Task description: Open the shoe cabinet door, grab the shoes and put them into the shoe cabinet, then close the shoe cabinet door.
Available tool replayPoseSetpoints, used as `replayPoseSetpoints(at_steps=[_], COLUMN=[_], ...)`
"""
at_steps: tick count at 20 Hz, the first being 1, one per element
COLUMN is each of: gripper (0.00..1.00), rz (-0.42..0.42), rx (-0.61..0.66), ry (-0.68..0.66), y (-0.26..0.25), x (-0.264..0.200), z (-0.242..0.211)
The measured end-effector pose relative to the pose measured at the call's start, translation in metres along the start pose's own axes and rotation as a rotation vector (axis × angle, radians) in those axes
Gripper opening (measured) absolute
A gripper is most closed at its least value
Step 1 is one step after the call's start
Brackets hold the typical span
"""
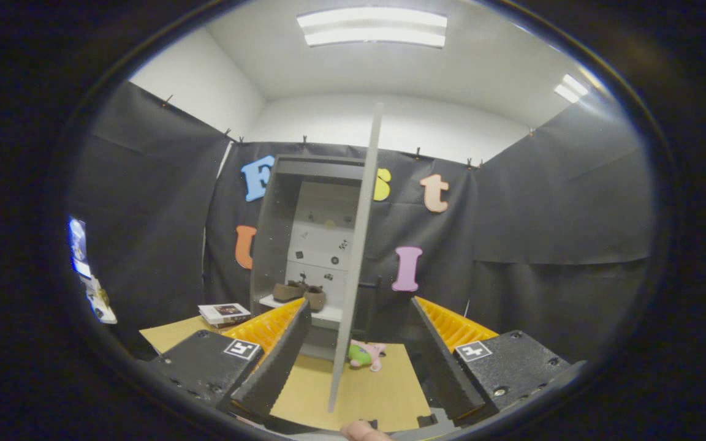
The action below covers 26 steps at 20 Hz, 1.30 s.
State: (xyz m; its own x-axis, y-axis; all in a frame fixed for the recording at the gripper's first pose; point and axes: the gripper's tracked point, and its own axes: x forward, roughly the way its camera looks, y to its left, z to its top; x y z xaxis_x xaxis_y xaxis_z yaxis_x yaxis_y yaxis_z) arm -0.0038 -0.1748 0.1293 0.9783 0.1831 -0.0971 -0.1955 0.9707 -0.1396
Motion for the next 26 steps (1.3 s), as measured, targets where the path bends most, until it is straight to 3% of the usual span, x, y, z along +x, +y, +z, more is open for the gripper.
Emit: replayPoseSetpoints(at_steps=[10,17,21,26], gripper=[1.0,1.0,1.0,0.93], rz=[-0.142,-0.02,0.034,-0.028], rx=[-0.01,0.079,0.039,-0.015], ry=[0.11,0.16,0.166,0.153], y=[-0.128,-0.094,-0.054,-0.029], x=[0.081,0.137,0.154,0.151], z=[-0.06,-0.083,-0.084,-0.076])
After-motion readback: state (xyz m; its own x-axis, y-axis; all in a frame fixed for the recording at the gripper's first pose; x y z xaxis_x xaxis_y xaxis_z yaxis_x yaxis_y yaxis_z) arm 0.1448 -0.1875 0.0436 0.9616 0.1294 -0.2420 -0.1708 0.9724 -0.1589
